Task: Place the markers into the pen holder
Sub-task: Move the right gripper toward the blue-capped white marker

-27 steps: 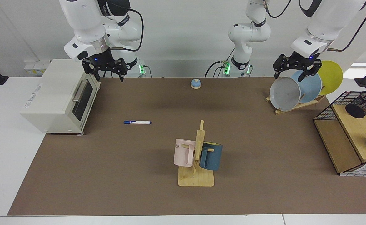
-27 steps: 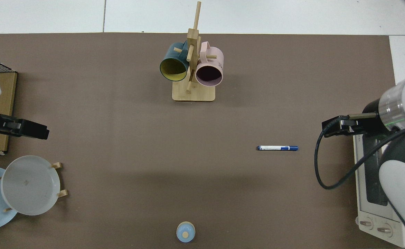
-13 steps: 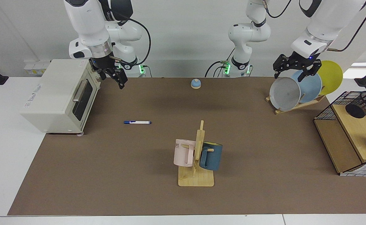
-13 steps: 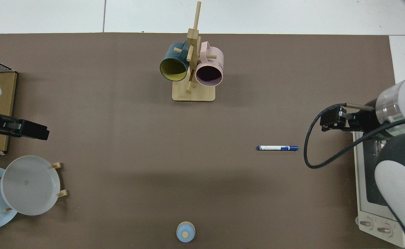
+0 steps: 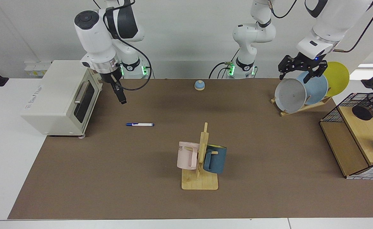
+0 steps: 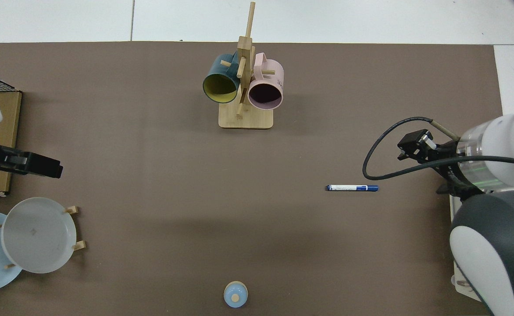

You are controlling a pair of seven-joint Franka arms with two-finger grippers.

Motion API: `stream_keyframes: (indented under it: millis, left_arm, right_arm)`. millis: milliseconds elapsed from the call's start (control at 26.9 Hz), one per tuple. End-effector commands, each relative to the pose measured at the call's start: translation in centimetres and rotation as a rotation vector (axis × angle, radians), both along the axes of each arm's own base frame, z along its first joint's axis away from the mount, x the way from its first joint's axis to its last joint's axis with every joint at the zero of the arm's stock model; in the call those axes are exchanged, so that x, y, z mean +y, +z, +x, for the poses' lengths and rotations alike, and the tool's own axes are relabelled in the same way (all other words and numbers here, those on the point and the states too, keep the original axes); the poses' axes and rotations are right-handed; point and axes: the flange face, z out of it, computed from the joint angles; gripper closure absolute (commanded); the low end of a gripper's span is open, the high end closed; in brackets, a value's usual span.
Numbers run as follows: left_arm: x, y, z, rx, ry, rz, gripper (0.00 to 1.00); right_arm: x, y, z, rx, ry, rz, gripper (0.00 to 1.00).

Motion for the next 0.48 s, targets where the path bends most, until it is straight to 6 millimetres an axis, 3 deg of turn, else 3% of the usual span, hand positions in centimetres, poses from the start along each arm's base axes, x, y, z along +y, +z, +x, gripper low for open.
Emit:
stream_keyframes:
  millis: [0,149,447]
  left_arm:
    - [-0.1,-0.1,-1.1,0.011,0.010,-0.005,0.00]
    - [-0.1,-0.3,-1.3,0.015,0.007,-0.004,0.00]
    - [-0.2,-0.3,-1.4,0.015,0.005,-0.004,0.00]
  right_arm:
    - [-0.7,-4.4,0.0,0.016,-0.137,0.060,0.00]
    - [-1.1,-8.0,-0.3,0.006,-0.244,0.055,0.00]
    - [0.3,-12.4,-0.6,-0.021,-0.263,0.057,0.00]
